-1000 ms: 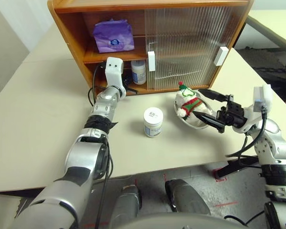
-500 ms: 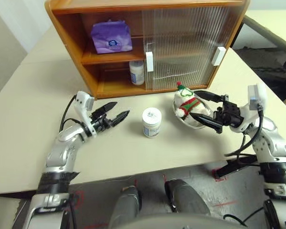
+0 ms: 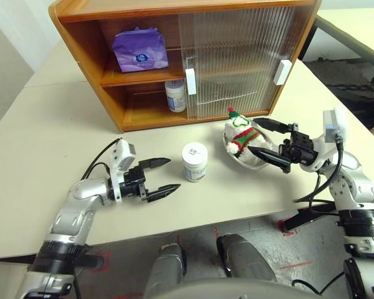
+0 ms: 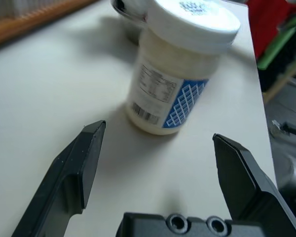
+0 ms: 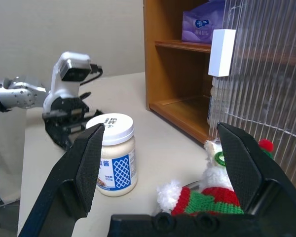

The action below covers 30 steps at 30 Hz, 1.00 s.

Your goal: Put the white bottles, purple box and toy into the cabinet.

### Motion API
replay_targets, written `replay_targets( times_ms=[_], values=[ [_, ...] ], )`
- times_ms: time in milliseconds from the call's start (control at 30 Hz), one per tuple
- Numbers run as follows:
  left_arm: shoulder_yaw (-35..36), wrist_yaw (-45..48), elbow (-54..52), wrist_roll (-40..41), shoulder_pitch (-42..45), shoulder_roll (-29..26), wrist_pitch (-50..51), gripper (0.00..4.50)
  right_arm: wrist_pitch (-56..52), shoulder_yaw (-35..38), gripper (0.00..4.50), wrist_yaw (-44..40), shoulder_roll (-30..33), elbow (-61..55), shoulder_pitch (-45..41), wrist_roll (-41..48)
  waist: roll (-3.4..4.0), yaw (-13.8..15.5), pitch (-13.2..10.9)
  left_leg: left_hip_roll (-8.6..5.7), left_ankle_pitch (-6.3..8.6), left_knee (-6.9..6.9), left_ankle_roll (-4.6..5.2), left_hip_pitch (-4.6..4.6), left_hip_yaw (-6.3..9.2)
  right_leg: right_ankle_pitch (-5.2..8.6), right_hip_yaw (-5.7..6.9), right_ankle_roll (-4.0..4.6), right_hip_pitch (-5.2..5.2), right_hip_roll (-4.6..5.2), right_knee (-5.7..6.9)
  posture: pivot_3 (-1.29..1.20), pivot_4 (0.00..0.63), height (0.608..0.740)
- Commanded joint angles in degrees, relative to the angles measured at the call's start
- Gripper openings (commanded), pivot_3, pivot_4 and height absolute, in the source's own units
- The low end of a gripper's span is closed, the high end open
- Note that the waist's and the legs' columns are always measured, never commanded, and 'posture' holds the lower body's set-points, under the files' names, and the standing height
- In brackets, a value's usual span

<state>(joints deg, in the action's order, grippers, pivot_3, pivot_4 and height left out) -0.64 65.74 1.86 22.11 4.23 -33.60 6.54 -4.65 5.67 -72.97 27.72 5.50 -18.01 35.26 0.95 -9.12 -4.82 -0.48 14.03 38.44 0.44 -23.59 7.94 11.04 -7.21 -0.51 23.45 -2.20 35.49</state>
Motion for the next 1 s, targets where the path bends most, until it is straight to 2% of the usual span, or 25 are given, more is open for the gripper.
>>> replay_targets(
  times_ms=[33, 300, 633, 733, 800, 1000],
  values=[
    [-3.21, 0.40, 3.33, -2.71, 1.70, 1.67, -2.33, 4.48, 0.45, -0.22, 4.50, -0.30, 0.10, -0.24, 0.17, -0.68, 0.04, -0.02, 0.03, 0.01, -0.01, 0.00, 0.01, -0.04, 0.00, 0.00, 0.01, 0.00, 0.03, 0.00, 0.00, -0.23, 0.078, 0.740],
    [-6.51, 0.23, 11.77, -5.40, 7.99, 6.27, -5.71, 4.48, 0.19, -0.14, 4.50, -0.13, 0.45, -0.72, 0.38, -0.73, 0.06, -0.06, 0.04, 0.07, -0.07, 0.01, 0.12, -0.16, -0.03, -0.02, 0.06, 0.01, 0.10, -0.01, -0.01, -0.23, 0.083, 0.740],
    [-9.01, 0.82, 17.64, -7.85, 11.25, 10.16, -9.01, 4.48, 0.18, -0.29, 4.50, 0.28, 0.48, -1.22, 0.60, -0.99, 0.09, -0.14, 0.06, 0.07, -0.14, 0.04, 0.23, -0.14, -0.06, -0.03, 0.06, -0.17, -0.05, -0.02, -0.11, -0.24, 0.084, 0.740],
    [-8.62, 0.67, 17.57, -7.56, 11.20, 10.41, -8.71, 3.84, 0.25, -0.25, 4.50, 0.31, 0.48, -1.07, 0.48, -1.07, 0.09, -0.19, 0.06, 0.06, -0.15, 0.08, 0.24, -0.11, -0.07, 0.03, 0.04, -0.35, -0.12, -0.02, -0.15, -0.24, 0.085, 0.740],
    [-7.98, 0.41, 17.14, -7.18, 10.71, 10.05, -8.28, 3.21, 0.29, -0.34, 4.50, 0.26, 0.45, -0.93, 0.40, -1.16, 0.09, -0.18, 0.06, 0.06, -0.15, 0.08, 0.24, -0.09, -0.07, 0.03, 0.04, -0.35, -0.14, -0.01, -0.15, -0.24, 0.085, 0.740],
    [-3.00, -4.85, 14.58, -4.94, 9.32, 10.78, -9.97, 3.14, 0.38, -0.66, 4.50, 0.13, 0.10, -0.72, 0.07, -1.41, 0.09, -0.28, 0.06, 0.08, -0.15, 0.07, 0.23, -0.07, -0.08, 0.04, 0.05, -0.36, -0.13, -0.03, -0.15, -0.24, 0.085, 0.740]
  ],
)
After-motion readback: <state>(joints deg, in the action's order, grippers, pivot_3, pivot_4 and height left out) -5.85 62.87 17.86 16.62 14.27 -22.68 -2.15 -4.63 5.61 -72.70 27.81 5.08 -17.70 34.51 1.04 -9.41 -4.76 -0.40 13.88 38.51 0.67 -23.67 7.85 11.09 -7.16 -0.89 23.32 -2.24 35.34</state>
